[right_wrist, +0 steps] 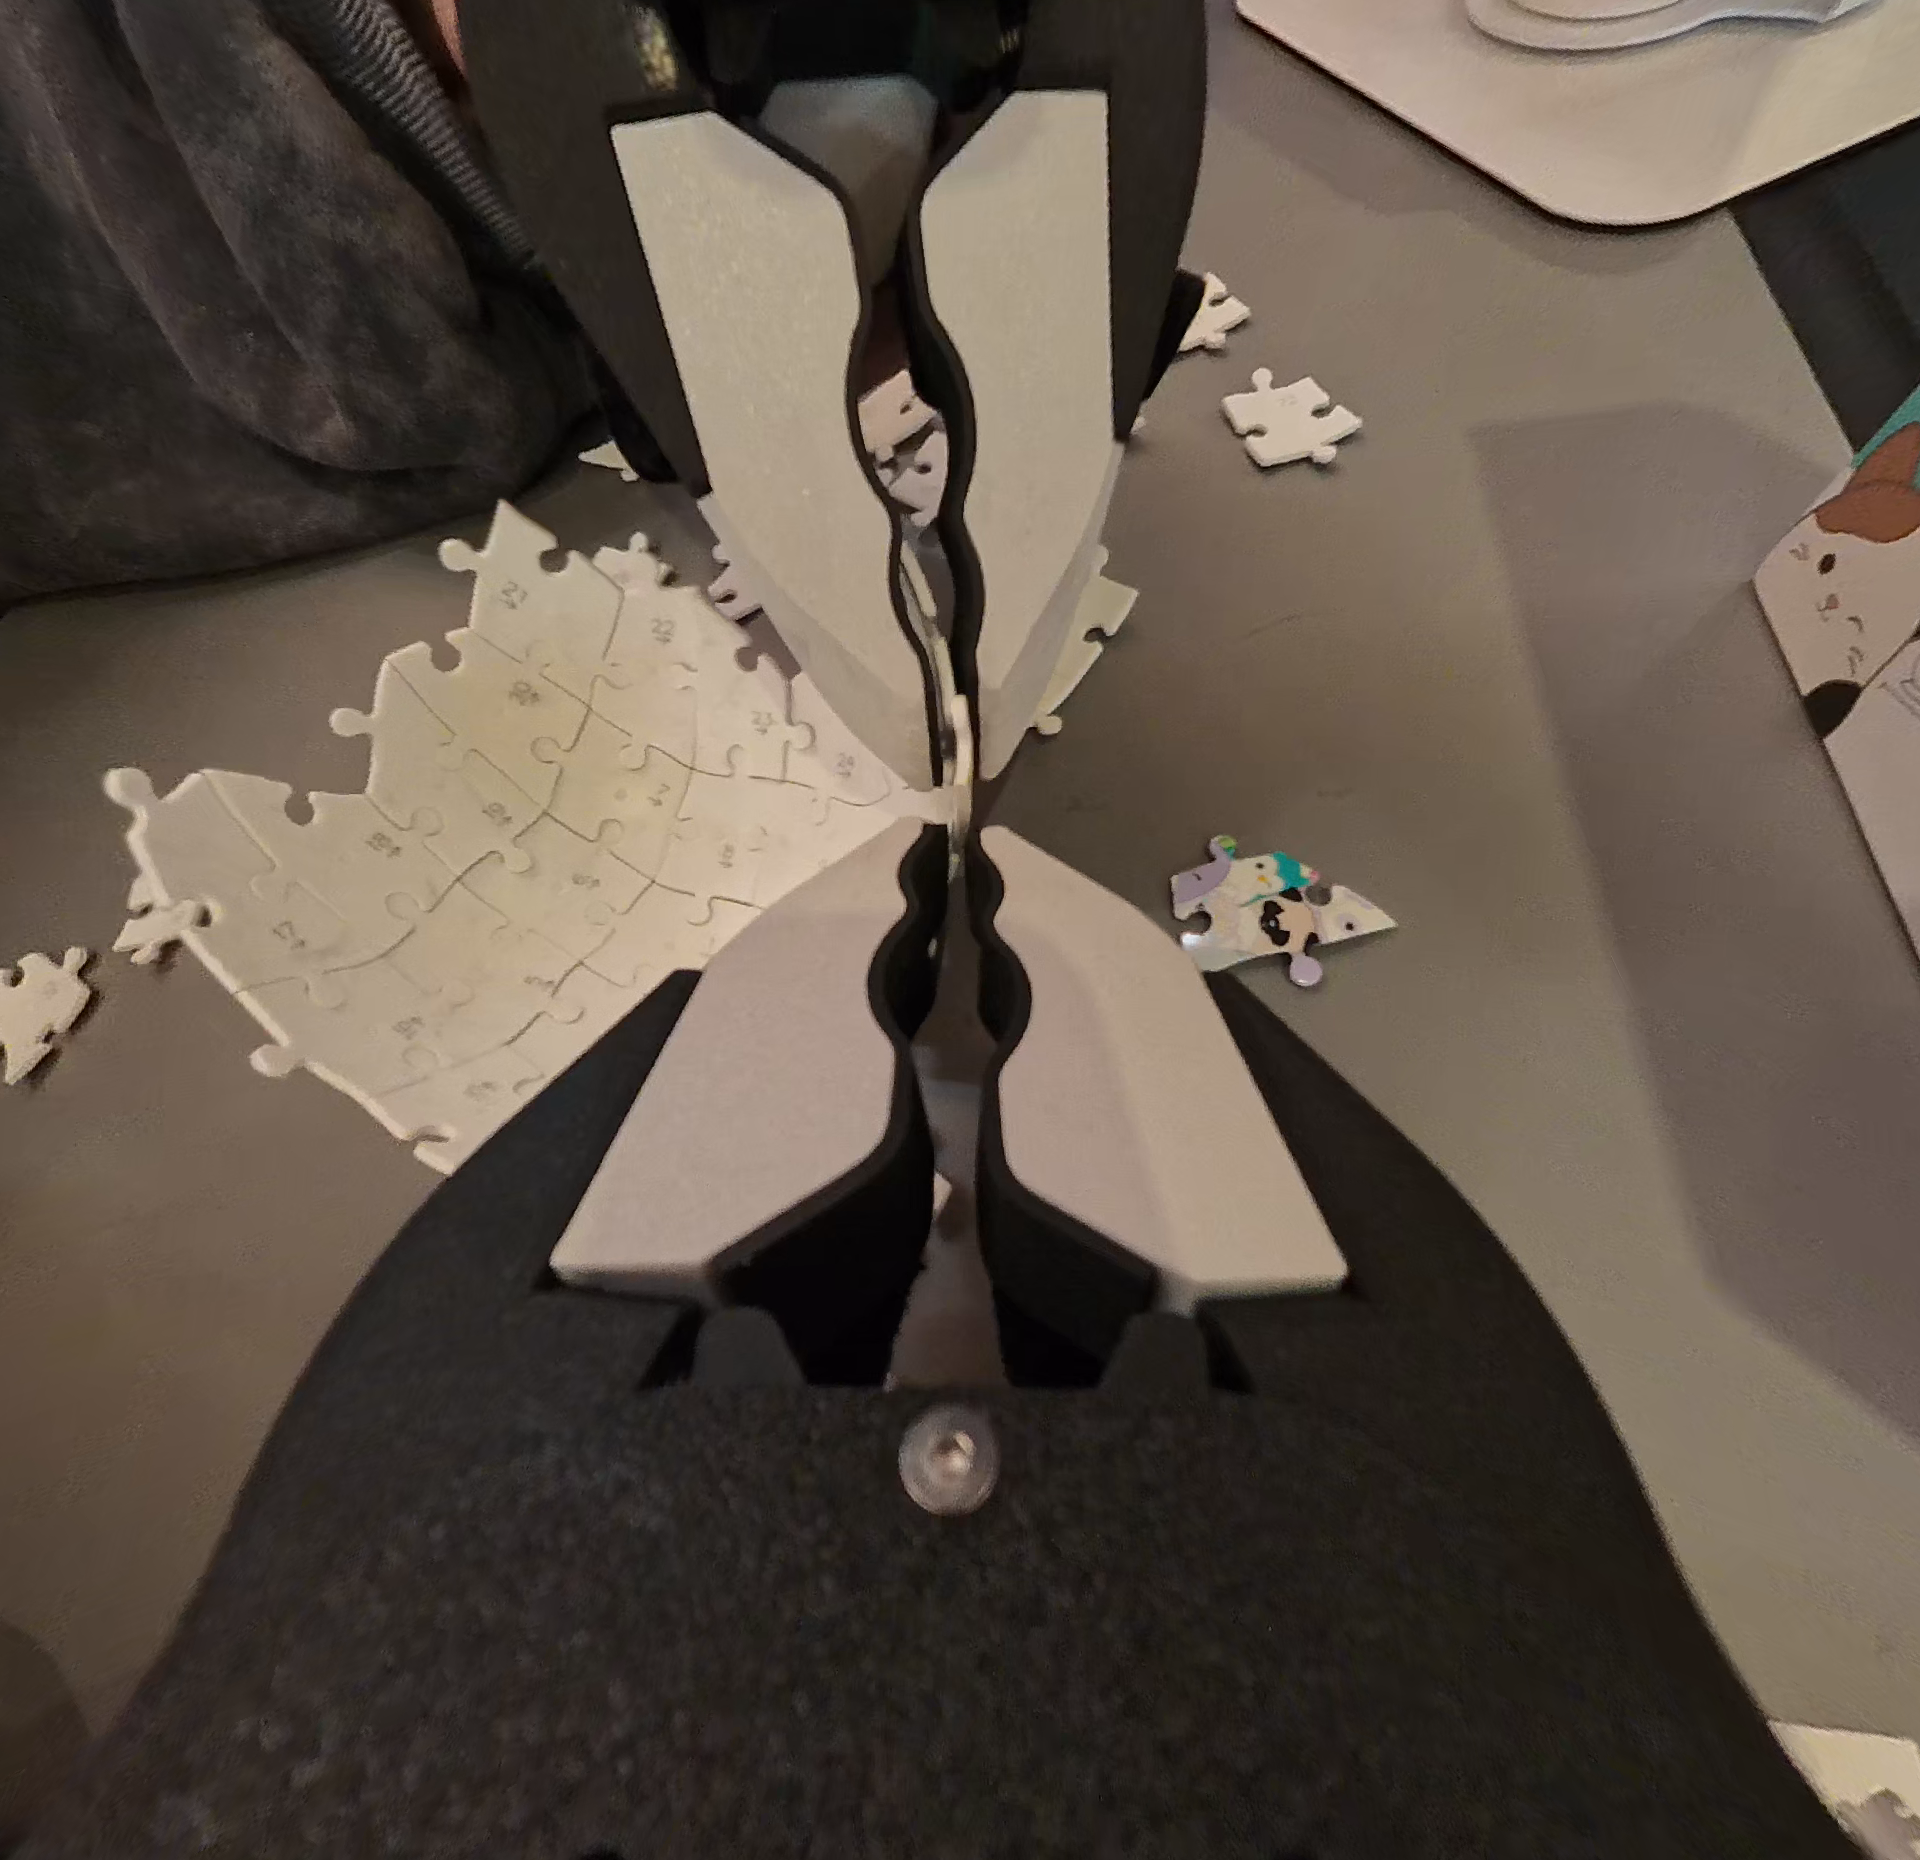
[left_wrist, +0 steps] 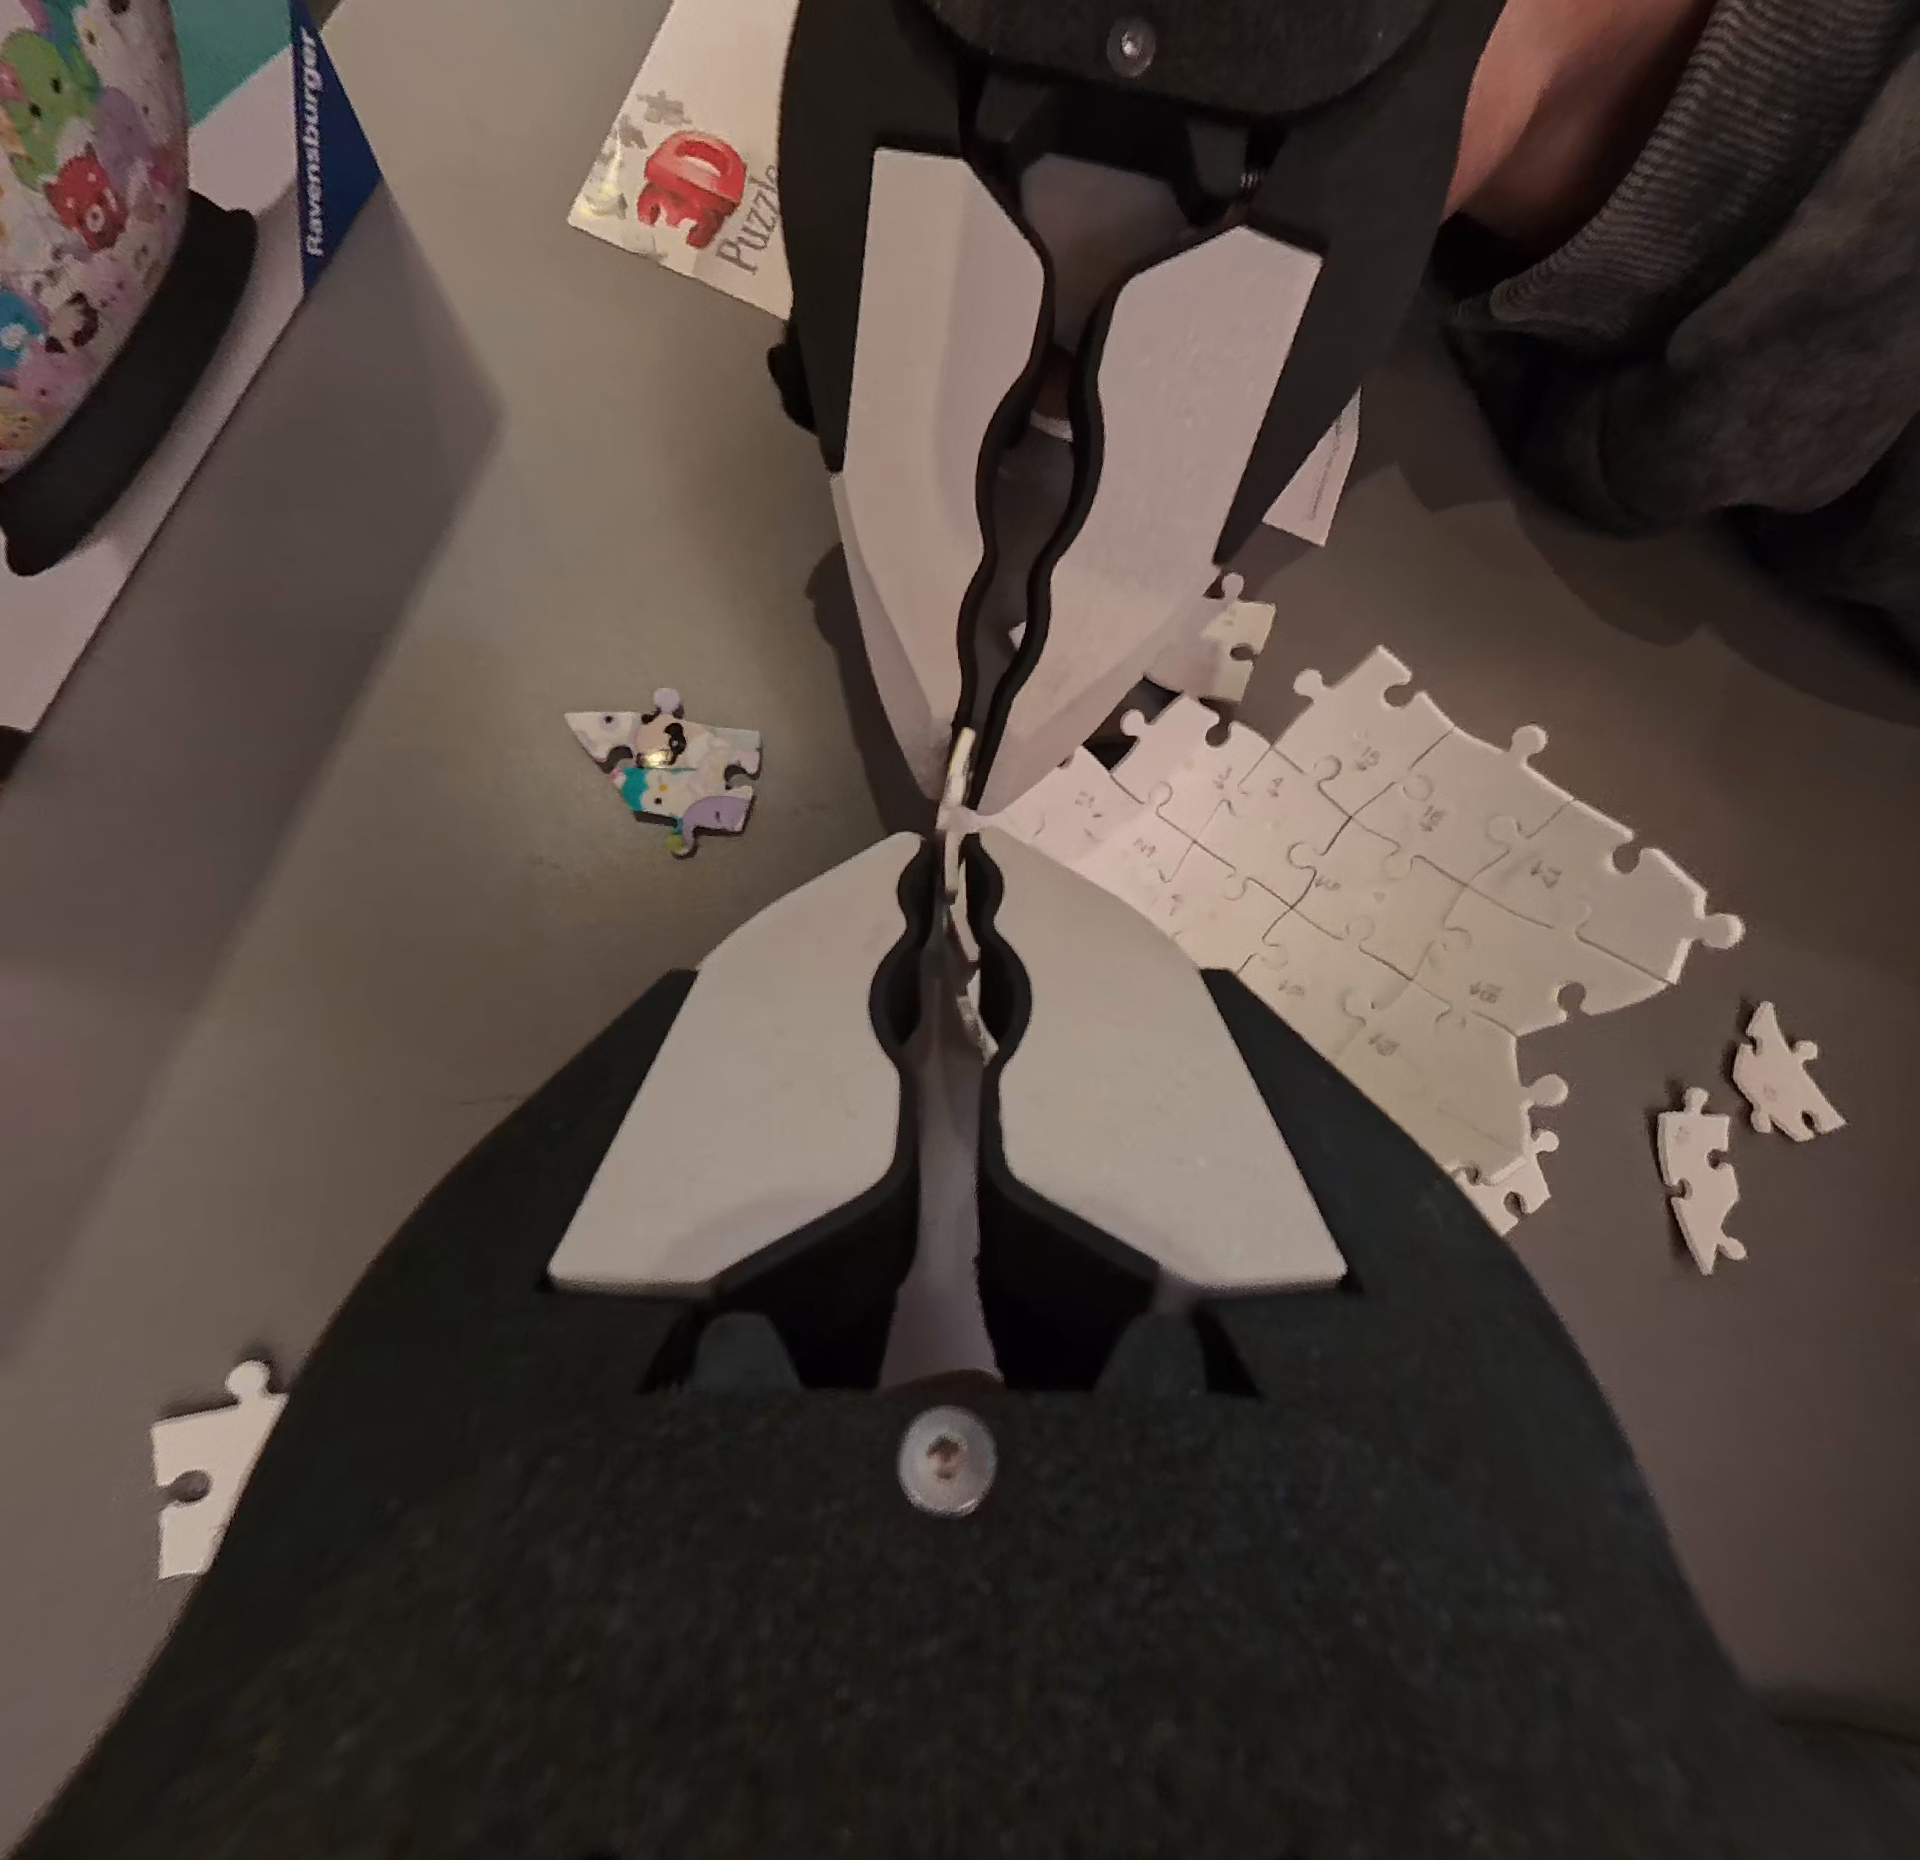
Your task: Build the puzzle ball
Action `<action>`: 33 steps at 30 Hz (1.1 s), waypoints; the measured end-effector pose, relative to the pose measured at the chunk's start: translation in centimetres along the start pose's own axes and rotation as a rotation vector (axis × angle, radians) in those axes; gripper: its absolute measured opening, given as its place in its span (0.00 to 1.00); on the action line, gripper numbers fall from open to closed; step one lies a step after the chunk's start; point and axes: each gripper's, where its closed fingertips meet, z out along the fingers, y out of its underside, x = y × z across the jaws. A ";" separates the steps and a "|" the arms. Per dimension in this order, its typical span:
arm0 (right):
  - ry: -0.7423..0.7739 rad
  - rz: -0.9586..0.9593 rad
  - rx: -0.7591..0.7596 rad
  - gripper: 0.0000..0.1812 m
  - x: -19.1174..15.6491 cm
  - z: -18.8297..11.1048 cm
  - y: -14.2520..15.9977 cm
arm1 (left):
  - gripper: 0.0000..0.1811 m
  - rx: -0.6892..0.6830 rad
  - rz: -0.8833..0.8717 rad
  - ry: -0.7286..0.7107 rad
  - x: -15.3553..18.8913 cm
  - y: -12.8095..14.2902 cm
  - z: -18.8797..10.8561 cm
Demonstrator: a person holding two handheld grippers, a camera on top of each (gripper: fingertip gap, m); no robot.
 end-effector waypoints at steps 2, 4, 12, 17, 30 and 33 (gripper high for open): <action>0.000 0.000 0.009 0.01 0.0 -0.1 -0.1 | 0.03 0.011 -0.002 -0.002 0.0 -0.2 -0.1; 0.004 -0.004 0.011 0.01 0.0 -0.1 -0.2 | 0.03 0.020 0.007 -0.007 0.0 -0.3 -0.3; 0.004 -0.001 0.008 0.02 0.0 -0.1 -0.1 | 0.05 0.013 0.042 -0.025 0.0 -0.4 -1.3; 0.004 -0.004 0.010 0.01 0.0 -0.1 -0.1 | 0.02 -0.041 0.075 -0.063 -0.2 0.3 -0.6; -0.002 -0.050 0.012 0.01 -0.3 -0.1 -0.1 | 0.01 -0.028 0.012 0.018 0.2 0.5 -0.7; 0.005 -0.077 0.006 0.01 -0.4 -0.1 -0.1 | 0.01 -0.025 0.008 0.031 0.3 0.5 -0.6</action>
